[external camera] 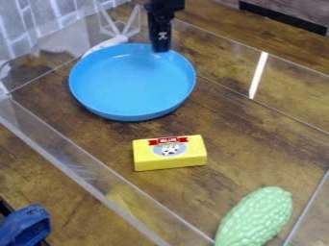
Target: Put the yellow brick in the blue tray
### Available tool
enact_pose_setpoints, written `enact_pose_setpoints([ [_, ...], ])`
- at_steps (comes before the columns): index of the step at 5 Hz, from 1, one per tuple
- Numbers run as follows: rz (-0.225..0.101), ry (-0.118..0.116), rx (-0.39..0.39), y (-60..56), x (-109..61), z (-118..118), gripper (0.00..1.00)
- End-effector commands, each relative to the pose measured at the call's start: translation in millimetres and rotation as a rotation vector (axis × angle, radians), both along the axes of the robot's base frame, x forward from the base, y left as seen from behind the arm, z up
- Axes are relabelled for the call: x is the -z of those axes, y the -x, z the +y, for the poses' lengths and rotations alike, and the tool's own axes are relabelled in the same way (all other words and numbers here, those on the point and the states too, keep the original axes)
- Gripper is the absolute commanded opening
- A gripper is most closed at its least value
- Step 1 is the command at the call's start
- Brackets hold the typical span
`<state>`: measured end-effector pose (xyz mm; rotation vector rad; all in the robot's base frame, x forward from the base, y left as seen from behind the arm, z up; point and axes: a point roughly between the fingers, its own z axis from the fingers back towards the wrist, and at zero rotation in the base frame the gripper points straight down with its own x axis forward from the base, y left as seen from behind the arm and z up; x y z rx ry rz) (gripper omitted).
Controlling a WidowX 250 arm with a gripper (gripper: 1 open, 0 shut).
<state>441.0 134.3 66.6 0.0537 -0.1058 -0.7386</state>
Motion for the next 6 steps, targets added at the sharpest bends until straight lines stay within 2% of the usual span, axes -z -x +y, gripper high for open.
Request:
enact_pose_setpoints([
  [1,-0.051,-0.007,0.029,6.5,-16.9,6.3,1.0],
  [2,-0.067,-0.006,0.097,19.0,-16.3,1.6,1.0],
  [5,-0.092,0.005,0.086,33.6,19.2,-25.5,1.0],
  [6,-0.106,0.008,0.16,40.1,28.6,-25.3,1.0],
])
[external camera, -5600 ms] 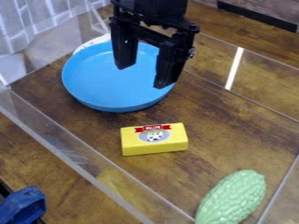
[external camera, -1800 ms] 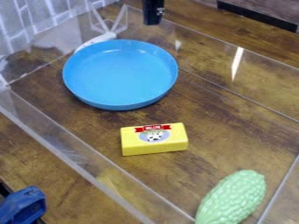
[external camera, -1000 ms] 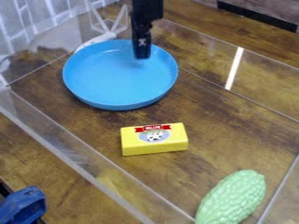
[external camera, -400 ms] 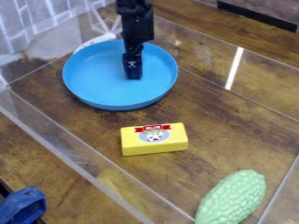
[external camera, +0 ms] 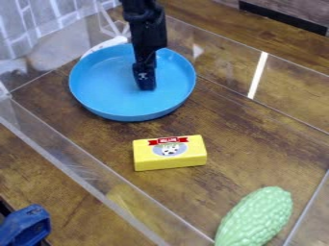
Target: Put the yellow brick in the blue tray
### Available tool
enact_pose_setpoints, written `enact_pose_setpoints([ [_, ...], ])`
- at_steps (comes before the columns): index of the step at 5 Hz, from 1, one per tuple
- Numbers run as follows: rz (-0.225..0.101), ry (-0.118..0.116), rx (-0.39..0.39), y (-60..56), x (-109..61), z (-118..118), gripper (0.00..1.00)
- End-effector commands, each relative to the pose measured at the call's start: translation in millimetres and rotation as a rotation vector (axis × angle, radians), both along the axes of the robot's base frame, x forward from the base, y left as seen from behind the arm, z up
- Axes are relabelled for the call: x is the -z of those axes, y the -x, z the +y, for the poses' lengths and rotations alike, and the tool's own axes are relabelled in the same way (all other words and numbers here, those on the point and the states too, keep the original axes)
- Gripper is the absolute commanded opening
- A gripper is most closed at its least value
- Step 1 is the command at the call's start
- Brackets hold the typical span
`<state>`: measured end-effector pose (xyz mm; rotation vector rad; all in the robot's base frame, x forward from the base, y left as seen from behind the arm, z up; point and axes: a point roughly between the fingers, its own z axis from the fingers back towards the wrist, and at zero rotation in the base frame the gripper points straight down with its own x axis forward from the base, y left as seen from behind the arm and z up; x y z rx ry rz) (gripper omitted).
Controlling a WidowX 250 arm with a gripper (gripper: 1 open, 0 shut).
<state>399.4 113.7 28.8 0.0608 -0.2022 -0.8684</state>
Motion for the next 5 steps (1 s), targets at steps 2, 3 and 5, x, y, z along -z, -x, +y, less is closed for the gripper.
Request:
enact_pose_setpoints([
  [2,-0.048,-0.019,0.136,16.1,9.3,-4.9,1.0],
  [3,-0.06,-0.027,0.185,26.4,18.4,-5.3,1.0],
  [5,-0.08,-0.042,0.245,39.7,9.6,-25.2,1.0],
])
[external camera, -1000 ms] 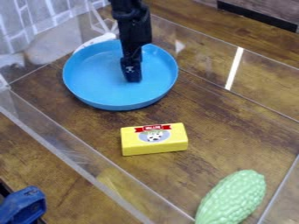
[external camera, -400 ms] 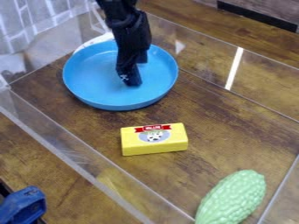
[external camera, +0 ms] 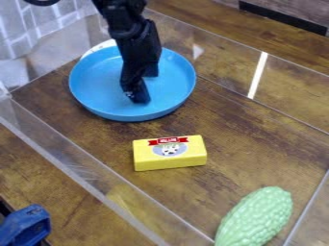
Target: Put the yellow brick in the blue tray
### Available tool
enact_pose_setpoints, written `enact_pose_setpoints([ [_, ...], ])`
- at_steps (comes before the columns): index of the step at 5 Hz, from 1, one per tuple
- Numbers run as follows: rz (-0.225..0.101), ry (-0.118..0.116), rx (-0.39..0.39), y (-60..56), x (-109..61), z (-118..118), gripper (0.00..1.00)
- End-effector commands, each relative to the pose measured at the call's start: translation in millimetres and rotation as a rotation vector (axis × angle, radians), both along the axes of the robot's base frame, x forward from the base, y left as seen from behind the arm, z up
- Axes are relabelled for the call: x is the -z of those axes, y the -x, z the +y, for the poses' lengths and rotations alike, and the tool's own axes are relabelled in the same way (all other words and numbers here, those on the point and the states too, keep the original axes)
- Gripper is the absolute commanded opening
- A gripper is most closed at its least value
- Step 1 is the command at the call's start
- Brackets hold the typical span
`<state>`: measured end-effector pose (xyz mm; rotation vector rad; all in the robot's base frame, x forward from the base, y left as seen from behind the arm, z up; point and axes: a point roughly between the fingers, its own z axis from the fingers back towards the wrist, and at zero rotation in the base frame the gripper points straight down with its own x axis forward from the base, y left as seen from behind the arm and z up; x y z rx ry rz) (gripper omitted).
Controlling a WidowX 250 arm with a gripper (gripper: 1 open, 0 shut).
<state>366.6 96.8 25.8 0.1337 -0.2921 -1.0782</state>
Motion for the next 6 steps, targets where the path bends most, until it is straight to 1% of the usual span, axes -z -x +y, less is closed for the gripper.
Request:
enact_pose_setpoints([
  [1,0.018,0.002,0.055,12.7,0.6,-18.8,1.0],
  [2,0.009,0.009,0.044,19.4,7.5,-21.2,1.0],
  [3,0.008,0.018,0.034,26.1,13.8,-23.8,1.0],
  [5,0.007,0.034,0.015,31.7,22.4,-5.3,1.0],
  [6,0.009,0.043,0.072,39.3,26.8,-6.6,1.0],
])
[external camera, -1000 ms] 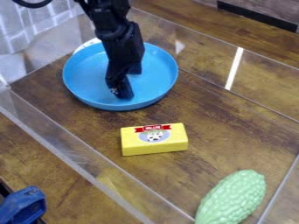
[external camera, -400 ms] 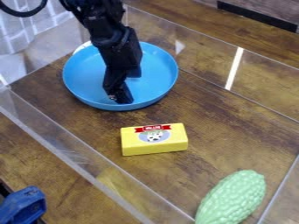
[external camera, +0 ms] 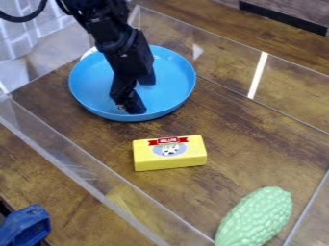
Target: Put the yellow brick in the blue tray
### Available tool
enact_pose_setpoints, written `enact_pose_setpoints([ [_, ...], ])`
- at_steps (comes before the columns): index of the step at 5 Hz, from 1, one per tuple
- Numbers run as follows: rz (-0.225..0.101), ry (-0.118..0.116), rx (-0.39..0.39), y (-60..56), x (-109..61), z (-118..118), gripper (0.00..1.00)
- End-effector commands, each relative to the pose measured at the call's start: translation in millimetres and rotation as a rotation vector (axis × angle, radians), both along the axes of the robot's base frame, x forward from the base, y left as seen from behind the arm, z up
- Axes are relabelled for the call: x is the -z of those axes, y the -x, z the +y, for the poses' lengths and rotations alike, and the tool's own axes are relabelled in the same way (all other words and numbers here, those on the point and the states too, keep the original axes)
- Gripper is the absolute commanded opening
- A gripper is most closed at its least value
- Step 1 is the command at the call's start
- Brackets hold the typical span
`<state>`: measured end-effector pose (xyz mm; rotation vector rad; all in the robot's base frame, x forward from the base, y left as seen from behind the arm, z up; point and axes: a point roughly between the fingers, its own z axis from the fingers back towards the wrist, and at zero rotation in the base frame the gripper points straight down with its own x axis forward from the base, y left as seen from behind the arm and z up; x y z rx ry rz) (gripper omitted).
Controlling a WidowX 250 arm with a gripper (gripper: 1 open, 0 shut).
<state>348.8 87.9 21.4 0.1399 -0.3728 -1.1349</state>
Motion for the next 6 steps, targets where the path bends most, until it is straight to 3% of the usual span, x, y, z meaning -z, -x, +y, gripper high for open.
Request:
enact_pose_setpoints([
  [1,0.081,0.019,0.068,28.7,25.0,1.9,1.0],
  [2,0.087,0.023,0.076,35.5,25.0,-6.3,1.0],
  [3,0.093,0.029,0.086,41.6,22.7,-14.4,0.0],
  [4,0.097,0.033,0.106,39.3,19.8,-24.3,1.0],
  [5,0.1,0.047,0.112,37.1,17.0,-33.5,0.0],
  [6,0.1,0.06,0.127,34.7,13.4,-28.4,0.0],
])
